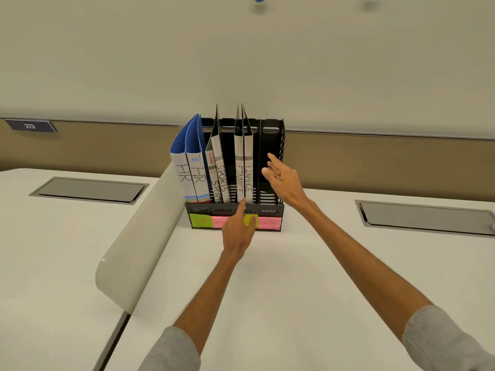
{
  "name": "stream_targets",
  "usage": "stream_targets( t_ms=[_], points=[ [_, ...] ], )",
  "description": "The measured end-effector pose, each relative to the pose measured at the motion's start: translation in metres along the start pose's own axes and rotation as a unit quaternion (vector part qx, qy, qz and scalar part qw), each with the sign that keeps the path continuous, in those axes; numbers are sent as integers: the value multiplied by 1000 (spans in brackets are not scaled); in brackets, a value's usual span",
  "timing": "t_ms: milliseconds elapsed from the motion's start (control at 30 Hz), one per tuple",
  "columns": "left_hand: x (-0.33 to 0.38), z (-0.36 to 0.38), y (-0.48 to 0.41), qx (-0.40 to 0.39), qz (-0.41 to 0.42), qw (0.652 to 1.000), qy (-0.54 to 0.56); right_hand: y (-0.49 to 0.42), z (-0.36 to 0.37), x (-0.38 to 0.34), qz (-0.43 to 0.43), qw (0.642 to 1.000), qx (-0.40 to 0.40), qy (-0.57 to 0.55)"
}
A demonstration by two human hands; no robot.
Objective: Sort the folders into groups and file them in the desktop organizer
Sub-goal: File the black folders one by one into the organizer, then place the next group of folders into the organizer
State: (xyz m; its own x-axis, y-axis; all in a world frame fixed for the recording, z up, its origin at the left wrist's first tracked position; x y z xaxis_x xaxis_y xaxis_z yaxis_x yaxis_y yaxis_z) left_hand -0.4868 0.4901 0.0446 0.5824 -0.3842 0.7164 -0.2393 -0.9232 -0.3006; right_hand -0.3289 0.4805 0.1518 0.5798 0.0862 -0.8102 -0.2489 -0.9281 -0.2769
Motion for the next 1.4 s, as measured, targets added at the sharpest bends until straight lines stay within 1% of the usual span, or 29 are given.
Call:
stream_targets(
  t_ms=[133, 267, 367, 433, 500, 600, 700, 800, 933, 1100, 1233, 1400],
  points=[
    [20, -2, 15, 8, 35, 999, 8, 36, -9, 17, 47, 998, 5, 34],
    [33, 10, 37, -4, 50, 998, 31, 75, -25, 43, 96, 994, 44, 43],
    [45, 29, 56, -20, 49, 998, 35, 110, -43, 64, 118, 987, 97, 47],
    [55, 40, 71, -43, 46, 998, 31, 135, -63, 75, 131, 977, 156, 57],
    [66, 53, 85, -67, 60, 996, 27, 161, -85, 87, 160, 963, 210, 59],
    [82, 71, 102, -85, 60, 994, 27, 196, -116, 111, 211, 942, 246, 84],
    [107, 89, 115, -92, 57, 994, 33, 229, -149, 135, 240, 927, 264, 112],
    [138, 114, 131, -116, 58, 990, 47, 263, -188, 160, 263, 916, 277, 122],
    [186, 158, 156, -151, 77, 984, 47, 307, -245, 186, 276, 905, 296, 129],
    [238, 217, 190, -181, 74, 979, 55, 367, -319, 221, 295, 894, 309, 133],
    [271, 258, 224, -206, 79, 974, 50, 408, -371, 253, 324, 880, 322, 128],
    [306, 300, 253, -240, 98, 964, 52, 451, -405, 280, 347, 881, 307, 93]
  ],
)
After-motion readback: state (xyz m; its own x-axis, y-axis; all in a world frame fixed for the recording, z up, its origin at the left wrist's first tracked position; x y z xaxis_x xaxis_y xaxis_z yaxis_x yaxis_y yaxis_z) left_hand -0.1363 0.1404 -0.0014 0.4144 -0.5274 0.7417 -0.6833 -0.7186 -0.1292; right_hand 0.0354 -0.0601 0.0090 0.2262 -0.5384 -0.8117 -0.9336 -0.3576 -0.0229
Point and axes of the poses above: each hand's wrist, its own y-axis away from the middle knuckle, its own z-axis out of the palm, x = y × z, the point moved 5 cm from there along -y, towards the middle knuckle, and after that the axes turned 3 degrees about y, right-handed, at the moved point
